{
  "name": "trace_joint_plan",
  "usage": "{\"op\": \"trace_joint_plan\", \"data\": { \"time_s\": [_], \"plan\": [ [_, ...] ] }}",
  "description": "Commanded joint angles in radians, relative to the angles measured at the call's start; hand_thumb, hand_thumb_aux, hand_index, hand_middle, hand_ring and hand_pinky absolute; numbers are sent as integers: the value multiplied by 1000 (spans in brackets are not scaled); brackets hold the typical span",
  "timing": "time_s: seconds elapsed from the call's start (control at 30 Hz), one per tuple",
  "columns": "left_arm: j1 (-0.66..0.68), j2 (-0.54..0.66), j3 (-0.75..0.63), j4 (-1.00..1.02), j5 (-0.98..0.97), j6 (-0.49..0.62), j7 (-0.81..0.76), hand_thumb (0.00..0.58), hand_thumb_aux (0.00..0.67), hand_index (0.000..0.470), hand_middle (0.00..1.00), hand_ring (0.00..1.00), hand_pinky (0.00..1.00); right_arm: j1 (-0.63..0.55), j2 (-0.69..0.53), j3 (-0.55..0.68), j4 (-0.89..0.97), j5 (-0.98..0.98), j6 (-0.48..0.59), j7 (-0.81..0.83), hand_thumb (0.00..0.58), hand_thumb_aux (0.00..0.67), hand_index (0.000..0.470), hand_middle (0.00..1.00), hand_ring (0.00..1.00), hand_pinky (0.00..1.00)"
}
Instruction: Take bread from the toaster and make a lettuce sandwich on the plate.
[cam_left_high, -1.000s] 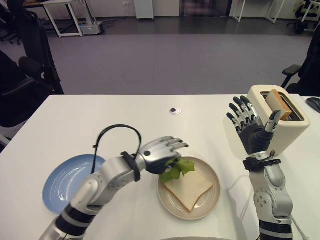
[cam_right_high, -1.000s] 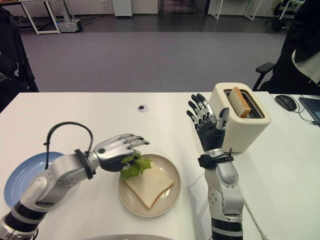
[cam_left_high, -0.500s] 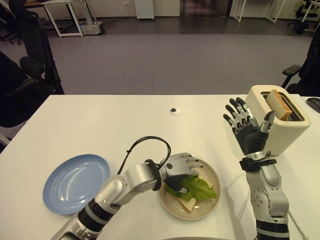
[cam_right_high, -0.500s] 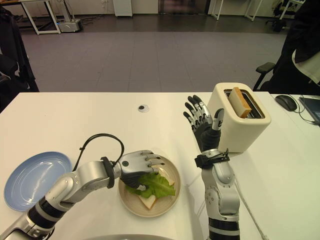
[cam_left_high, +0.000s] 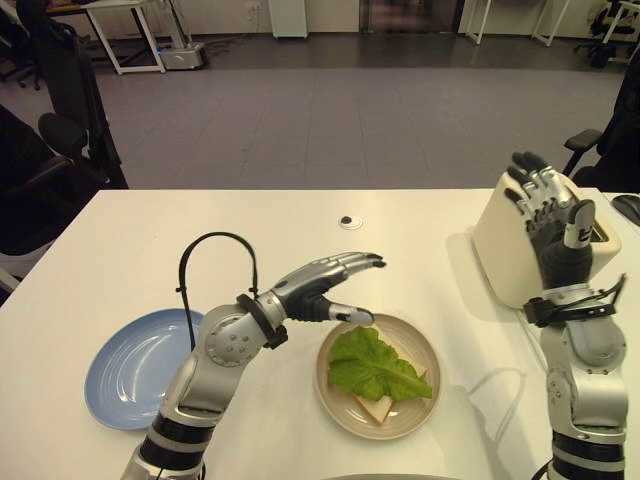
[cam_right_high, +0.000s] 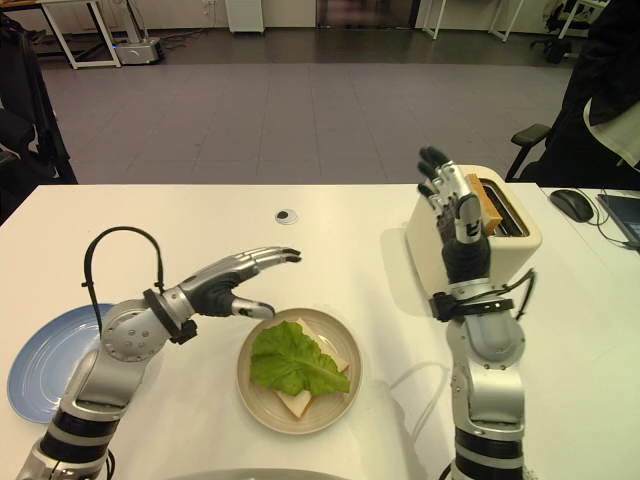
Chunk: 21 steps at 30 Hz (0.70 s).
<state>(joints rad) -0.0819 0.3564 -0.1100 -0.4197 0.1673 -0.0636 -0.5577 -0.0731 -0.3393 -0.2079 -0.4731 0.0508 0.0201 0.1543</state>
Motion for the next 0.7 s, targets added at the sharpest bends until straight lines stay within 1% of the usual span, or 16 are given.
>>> {"op": "trace_joint_plan", "data": {
  "time_s": [0.03,0.1,0.17,0.3,0.43,0.47,0.5,0.53,0.57,0.7],
  "plan": [
    [116,-122,150,17,-265,36,89,0,0,0,0,0,0,-52,-184,-55,134,-279,-58,-70,0,0,0,0,0,0],
    [161,-159,188,37,-326,25,127,0,0,0,0,0,0,-66,-274,-59,240,-410,-90,-115,0,0,0,0,0,0],
    [197,-195,214,45,-383,12,155,0,0,0,0,0,0,-80,-346,-55,346,-494,-99,-138,0,0,0,0,0,0],
    [246,-234,238,91,-443,-27,174,0,0,0,0,0,0,-109,-430,-31,492,-578,-105,-155,0,0,0,0,0,0],
    [270,-259,237,138,-432,-81,199,0,0,0,0,0,0,-165,-478,23,668,-621,-132,-176,0,0,0,0,0,0],
    [274,-262,234,152,-423,-99,204,0,0,0,0,0,0,-185,-481,41,720,-628,-142,-186,198,126,88,0,0,0],
    [278,-266,229,163,-414,-115,209,0,0,0,0,0,0,-203,-479,59,766,-630,-153,-198,319,221,155,0,0,0],
    [280,-270,223,172,-405,-129,213,0,0,0,0,0,0,-219,-471,77,800,-633,-162,-208,337,236,166,0,0,0],
    [282,-272,217,179,-396,-141,217,0,0,0,0,0,0,-232,-462,97,828,-640,-169,-223,398,294,206,0,0,0],
    [291,-266,198,188,-369,-173,228,0,0,0,0,0,0,-258,-438,154,895,-648,-182,-265,449,352,247,0,0,0]
  ]
}}
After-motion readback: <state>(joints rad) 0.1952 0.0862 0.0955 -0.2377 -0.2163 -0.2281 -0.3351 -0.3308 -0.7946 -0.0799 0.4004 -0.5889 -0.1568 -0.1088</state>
